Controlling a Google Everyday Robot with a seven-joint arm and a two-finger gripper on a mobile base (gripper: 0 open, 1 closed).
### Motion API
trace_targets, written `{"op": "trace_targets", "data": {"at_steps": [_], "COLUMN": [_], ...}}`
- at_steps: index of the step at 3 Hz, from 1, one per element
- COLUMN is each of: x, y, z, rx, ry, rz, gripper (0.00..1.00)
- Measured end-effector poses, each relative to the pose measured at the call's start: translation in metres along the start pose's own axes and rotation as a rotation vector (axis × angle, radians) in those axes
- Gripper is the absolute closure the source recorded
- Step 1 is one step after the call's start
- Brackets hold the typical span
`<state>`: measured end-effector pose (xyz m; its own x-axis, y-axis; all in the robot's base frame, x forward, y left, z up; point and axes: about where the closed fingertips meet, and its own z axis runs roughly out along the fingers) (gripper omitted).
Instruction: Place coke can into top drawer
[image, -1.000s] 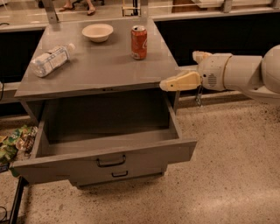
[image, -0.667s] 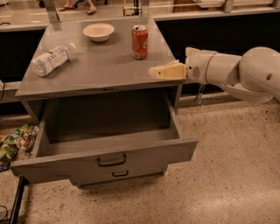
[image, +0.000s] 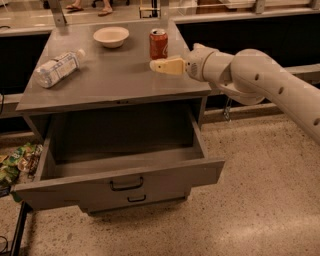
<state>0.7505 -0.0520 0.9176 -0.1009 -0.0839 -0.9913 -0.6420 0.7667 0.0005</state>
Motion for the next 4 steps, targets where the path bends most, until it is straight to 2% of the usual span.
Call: {"op": "trace_targets", "data": {"at_steps": [1,3,4], "x": [0.009,0.014,0.007], "y": [-0.010,-0.043,-0.060], "z": [0.048,0.108,0.117], "rx": [0.015,0.067,0.104], "ry": [0.009,0.020,-0.010], "rz": [0.001,-0.020,-0.020], "gripper": [0.00,0.00,0.14]}}
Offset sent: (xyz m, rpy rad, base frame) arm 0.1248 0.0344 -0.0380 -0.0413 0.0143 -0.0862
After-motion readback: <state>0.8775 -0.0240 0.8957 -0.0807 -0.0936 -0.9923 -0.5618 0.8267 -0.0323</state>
